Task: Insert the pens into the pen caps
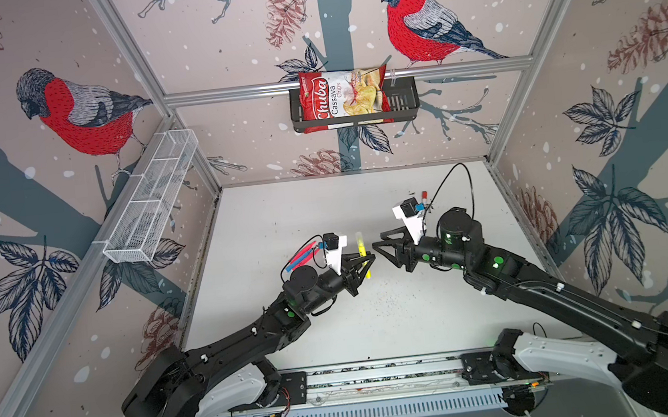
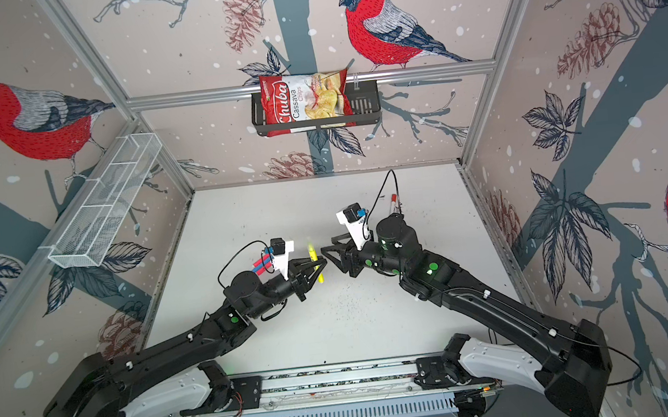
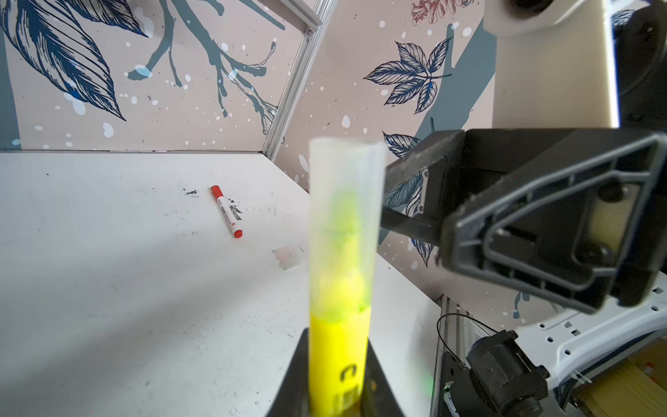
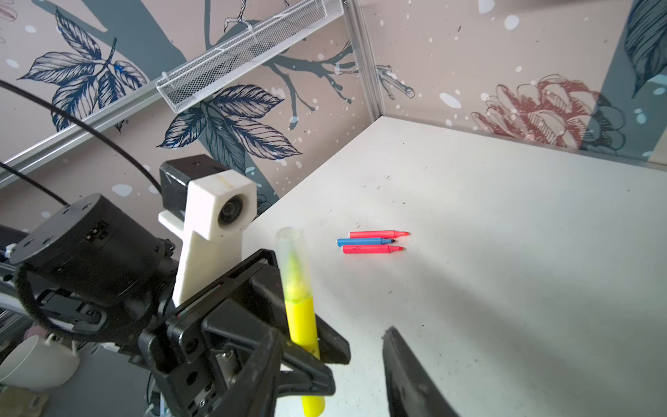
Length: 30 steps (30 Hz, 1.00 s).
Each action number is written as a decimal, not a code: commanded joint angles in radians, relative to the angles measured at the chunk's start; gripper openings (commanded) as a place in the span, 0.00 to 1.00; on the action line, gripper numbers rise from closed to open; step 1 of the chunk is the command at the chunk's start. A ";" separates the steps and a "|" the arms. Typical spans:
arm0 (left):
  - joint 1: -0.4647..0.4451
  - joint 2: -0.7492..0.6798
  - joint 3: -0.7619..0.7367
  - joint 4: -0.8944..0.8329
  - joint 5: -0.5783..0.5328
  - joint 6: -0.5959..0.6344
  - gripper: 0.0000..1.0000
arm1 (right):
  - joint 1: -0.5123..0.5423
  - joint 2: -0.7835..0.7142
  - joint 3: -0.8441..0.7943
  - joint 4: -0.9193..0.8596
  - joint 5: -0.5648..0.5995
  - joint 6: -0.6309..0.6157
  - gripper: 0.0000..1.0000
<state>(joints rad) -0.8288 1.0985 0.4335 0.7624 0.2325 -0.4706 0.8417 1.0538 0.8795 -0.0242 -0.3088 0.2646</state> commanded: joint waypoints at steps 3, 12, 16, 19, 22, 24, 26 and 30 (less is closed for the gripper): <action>0.000 0.017 0.019 0.018 0.002 0.019 0.00 | 0.021 0.041 0.020 0.007 -0.077 -0.021 0.39; -0.013 0.016 0.015 0.016 -0.009 0.025 0.00 | 0.026 0.111 0.051 0.002 -0.066 -0.034 0.36; -0.013 0.025 0.025 0.011 -0.007 0.033 0.00 | 0.027 0.140 0.075 -0.017 -0.070 -0.045 0.32; -0.014 0.035 0.034 0.005 -0.008 0.039 0.00 | 0.027 0.159 0.088 -0.024 -0.075 -0.048 0.24; -0.014 0.036 0.033 0.006 -0.020 0.042 0.00 | 0.024 0.180 0.107 -0.049 -0.055 -0.057 0.15; -0.014 0.035 0.029 -0.002 -0.046 0.038 0.19 | 0.010 0.191 0.118 -0.064 -0.019 -0.050 0.13; -0.015 0.035 0.032 -0.029 -0.072 0.035 0.51 | -0.017 0.195 0.124 -0.068 0.000 -0.032 0.10; -0.014 0.040 0.050 -0.109 -0.103 0.050 0.67 | -0.094 0.208 0.125 -0.056 0.017 -0.001 0.06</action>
<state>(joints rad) -0.8421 1.1366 0.4713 0.6907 0.1703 -0.4438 0.7795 1.2491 0.9966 -0.0872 -0.3210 0.2394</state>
